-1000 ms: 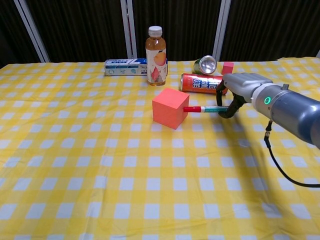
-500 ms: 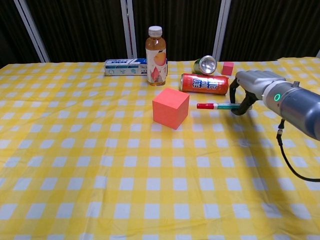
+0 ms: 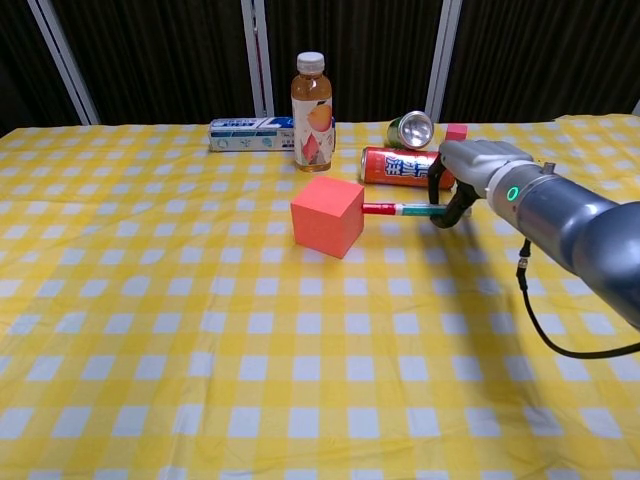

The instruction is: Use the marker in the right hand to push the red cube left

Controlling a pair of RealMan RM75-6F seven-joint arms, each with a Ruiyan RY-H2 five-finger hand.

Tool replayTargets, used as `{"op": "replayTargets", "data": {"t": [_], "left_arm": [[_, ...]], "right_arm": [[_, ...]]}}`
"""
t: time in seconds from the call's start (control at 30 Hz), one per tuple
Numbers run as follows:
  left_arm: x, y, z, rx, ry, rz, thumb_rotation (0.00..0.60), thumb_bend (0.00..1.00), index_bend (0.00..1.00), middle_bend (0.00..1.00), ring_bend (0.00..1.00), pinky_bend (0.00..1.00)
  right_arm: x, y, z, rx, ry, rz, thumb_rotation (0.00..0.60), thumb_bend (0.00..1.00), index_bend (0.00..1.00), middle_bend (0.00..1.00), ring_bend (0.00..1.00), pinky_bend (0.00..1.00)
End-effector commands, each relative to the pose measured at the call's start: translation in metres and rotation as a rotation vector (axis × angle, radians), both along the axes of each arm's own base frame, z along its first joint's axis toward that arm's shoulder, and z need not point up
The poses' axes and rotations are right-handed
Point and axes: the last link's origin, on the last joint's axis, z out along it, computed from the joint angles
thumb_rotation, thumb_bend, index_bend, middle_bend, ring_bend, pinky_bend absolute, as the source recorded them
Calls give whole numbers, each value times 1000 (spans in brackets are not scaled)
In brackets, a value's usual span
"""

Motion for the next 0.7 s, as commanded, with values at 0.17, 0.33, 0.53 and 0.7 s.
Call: {"op": "replayTargets", "data": {"t": [0.17, 0.33, 0.53, 0.7], "left_arm": [[0, 0, 1, -3, -5, 1, 600, 0, 0, 0, 0, 0], [0, 0, 0, -5, -2, -1, 600, 0, 0, 0, 0, 0], [0, 0, 0, -5, -2, -1, 600, 0, 0, 0, 0, 0], [0, 0, 1, -3, -4, 0, 600, 0, 0, 0, 0, 0]], "right_arm": [[17, 8, -12, 21, -14, 36, 600, 494, 629, 231, 0, 0], [30, 13, -20, 33, -40, 49, 600, 495, 629, 231, 0, 0], [47, 22, -31, 61, -59, 77, 600, 495, 629, 231, 0, 0], [52, 24, -34, 62, -43, 92, 600, 495, 629, 231, 0, 0]]}}
